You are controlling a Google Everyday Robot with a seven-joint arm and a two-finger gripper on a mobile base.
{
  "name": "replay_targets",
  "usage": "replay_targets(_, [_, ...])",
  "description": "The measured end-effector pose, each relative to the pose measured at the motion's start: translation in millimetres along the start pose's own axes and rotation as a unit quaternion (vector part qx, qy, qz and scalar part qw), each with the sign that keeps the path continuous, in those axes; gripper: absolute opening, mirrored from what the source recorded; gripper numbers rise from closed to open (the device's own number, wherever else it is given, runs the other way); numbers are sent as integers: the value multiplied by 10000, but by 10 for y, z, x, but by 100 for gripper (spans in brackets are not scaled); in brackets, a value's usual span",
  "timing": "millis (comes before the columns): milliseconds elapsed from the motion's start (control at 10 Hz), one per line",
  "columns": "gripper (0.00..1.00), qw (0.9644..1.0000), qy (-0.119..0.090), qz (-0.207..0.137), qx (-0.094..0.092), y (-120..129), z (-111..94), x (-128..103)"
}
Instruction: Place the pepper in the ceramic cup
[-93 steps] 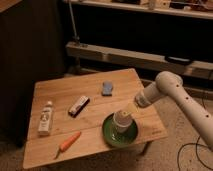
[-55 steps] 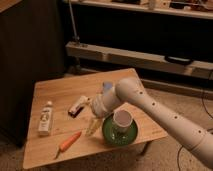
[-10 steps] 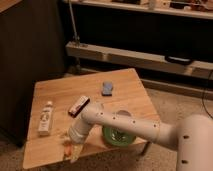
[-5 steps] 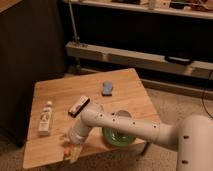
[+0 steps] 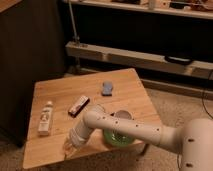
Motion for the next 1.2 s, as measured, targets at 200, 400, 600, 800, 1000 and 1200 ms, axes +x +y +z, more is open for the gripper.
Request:
replay_targets(200, [0, 9996, 6, 189, -191, 30, -228, 115])
replay_targets(400, [0, 9987, 65, 277, -427, 74, -706, 384])
replay_targets(600, [0, 9975, 158, 312, -614, 116, -1146, 634])
replay_targets(800, [0, 9954, 270, 355, -848, 168, -1669, 927])
replay_targets(1000, [0, 9919, 192, 481, -1160, 202, -2019, 1010])
replay_targets(1200, [0, 9858, 28, 689, -1534, 277, -2366, 836])
